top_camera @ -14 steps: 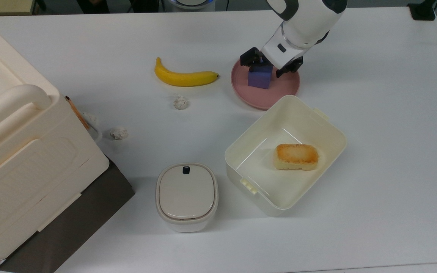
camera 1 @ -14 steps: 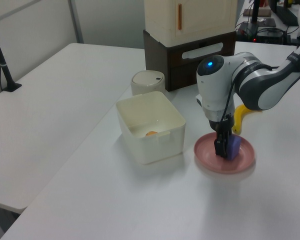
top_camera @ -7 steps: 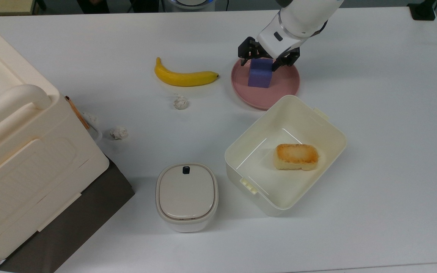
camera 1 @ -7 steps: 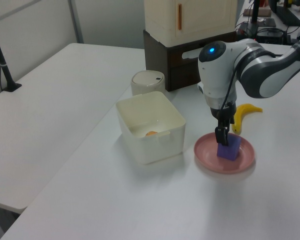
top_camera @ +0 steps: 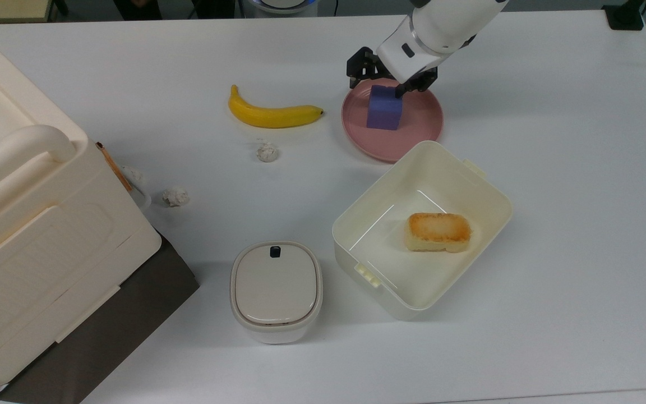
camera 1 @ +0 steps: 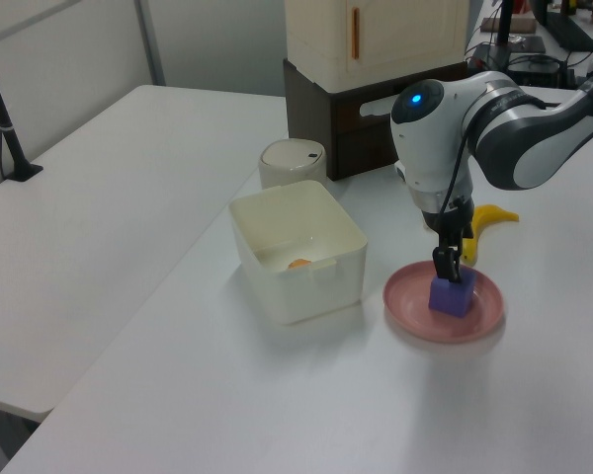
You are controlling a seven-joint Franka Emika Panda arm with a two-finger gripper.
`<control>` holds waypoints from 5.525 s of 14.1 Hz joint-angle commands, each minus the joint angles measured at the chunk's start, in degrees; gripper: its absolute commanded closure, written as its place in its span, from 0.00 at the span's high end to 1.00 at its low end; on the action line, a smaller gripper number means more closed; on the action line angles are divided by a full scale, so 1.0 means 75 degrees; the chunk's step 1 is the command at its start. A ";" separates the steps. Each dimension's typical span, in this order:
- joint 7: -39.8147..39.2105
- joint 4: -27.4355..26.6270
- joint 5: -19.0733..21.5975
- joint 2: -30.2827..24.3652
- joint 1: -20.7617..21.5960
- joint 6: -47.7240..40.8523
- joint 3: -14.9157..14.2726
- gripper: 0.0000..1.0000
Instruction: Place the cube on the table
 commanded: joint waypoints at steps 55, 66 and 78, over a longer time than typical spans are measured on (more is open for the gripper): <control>0.1300 0.1445 -0.0205 0.0626 -0.2746 0.0262 0.0095 0.07; 0.1323 0.1421 -0.0439 0.1283 -0.2829 0.0977 -0.0996 0.10; 0.1312 0.1479 -0.0335 0.0816 -0.3075 0.0954 -0.1113 1.00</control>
